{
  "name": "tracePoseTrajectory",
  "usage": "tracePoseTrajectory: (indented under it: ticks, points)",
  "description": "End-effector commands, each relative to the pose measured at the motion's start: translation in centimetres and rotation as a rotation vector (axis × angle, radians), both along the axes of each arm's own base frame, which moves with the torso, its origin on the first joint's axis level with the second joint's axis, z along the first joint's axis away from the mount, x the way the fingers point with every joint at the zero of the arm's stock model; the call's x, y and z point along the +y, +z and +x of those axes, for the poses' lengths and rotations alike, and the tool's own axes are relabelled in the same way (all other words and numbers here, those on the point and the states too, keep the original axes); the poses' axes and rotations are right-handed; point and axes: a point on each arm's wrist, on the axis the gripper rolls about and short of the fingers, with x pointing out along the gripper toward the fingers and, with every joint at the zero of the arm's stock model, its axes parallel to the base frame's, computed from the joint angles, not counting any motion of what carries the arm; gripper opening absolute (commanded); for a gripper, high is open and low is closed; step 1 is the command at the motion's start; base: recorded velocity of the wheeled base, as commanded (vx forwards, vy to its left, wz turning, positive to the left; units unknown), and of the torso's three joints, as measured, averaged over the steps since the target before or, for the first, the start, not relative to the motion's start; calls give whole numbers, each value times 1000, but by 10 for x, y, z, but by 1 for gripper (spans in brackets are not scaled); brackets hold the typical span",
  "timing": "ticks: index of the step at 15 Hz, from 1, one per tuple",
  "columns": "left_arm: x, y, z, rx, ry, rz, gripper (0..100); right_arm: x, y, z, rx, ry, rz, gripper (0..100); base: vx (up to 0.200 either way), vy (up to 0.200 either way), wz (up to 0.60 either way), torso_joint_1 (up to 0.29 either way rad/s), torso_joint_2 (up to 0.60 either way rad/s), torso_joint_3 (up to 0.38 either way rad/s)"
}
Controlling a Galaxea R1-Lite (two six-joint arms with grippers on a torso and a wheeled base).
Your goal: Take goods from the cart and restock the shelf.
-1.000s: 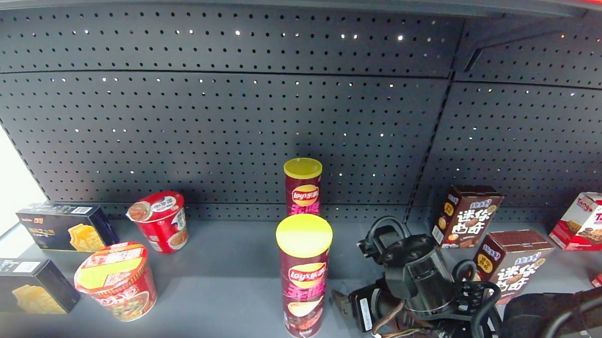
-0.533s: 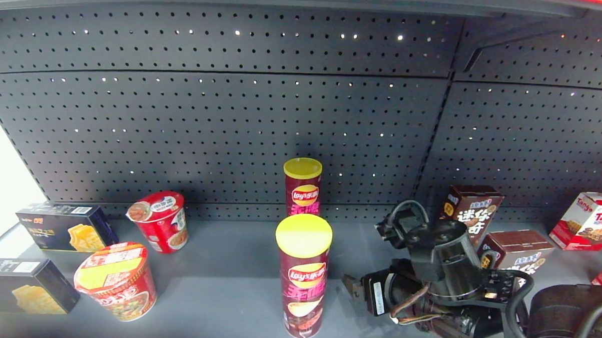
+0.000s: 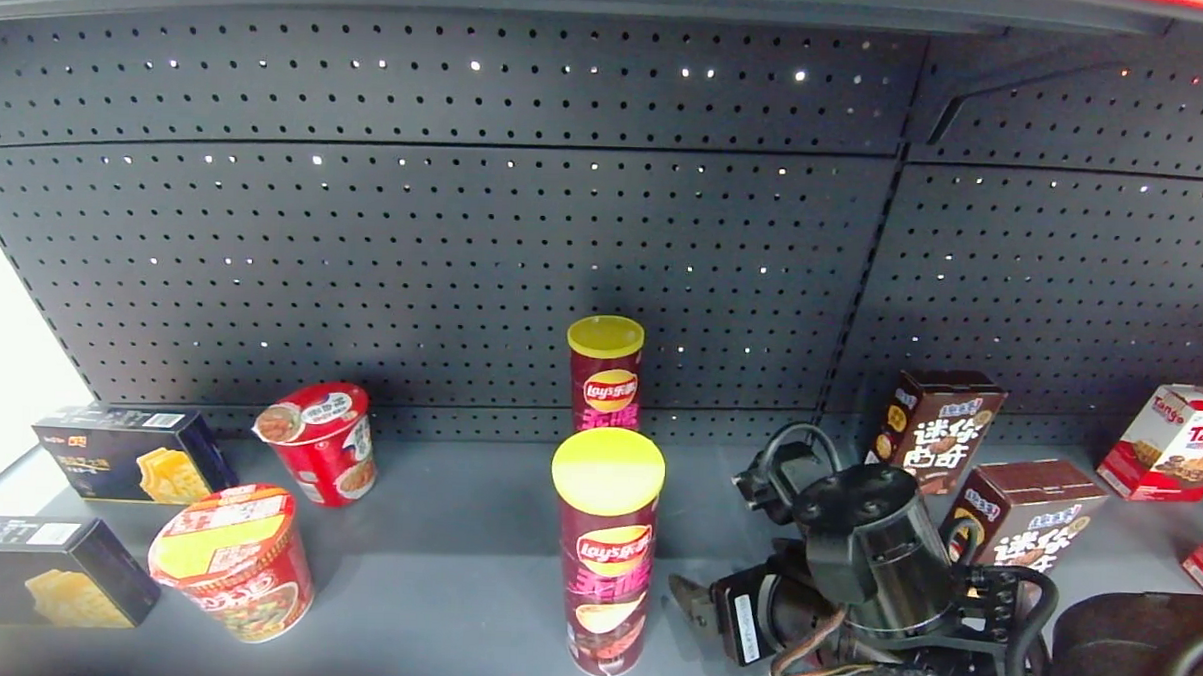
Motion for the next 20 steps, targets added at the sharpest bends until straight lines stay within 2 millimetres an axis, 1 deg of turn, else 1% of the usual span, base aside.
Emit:
tracePoseTrajectory:
  ticks: [1,3,5,6,7,9,10,11,12,13,15,16,18,19,20]
  points:
    - [0,0,0,2,1,0,100,0,0,0,-1,-1,0,100,0,0,0,0,0,0]
    - [0,0,0,2,1,0,100,-4,8,0,-17,-8,16,100,0,0,0,0,0,0]
    - [0,0,0,2,1,0,100,-12,25,-4,-54,-10,55,100,0,0,0,0,0,0]
    - [0,0,0,2,1,0,100,-21,40,-11,-80,-5,92,100,0,0,0,0,0,0]
    - [0,0,0,2,1,0,100,-32,50,-20,-94,4,115,100,0,0,0,0,0,0]
    - [0,0,0,2,1,0,100,-60,73,-44,-140,59,170,100,0,0,0,0,0,0]
    - [0,0,0,2,1,0,100,-72,80,-52,-157,69,193,100,0,0,0,0,0,0]
    - [0,0,0,2,1,0,100,-92,90,-67,-200,79,218,100,0,0,0,0,0,0]
    - [0,0,0,2,1,0,100,-99,93,-72,-220,76,224,100,0,0,0,0,0,0]
    - [0,0,0,2,1,0,100,-127,98,-87,-297,47,227,100,0,0,0,0,0,0]
    - [0,0,0,2,1,0,100,-156,102,-105,-369,23,269,100,0,0,0,0,0,0]
    - [0,0,0,2,1,0,100,-172,98,-113,-406,-3,269,100,0,0,0,0,0,0]
    - [0,0,0,2,1,0,100,-200,81,-133,-492,-45,207,100,0,0,0,0,0,0]
    - [0,0,0,2,1,0,100,-207,73,-141,-510,-55,203,100,0,0,0,0,0,0]
    - [0,0,0,2,1,0,100,-213,59,-152,-524,-83,198,100,0,0,0,0,0,0]
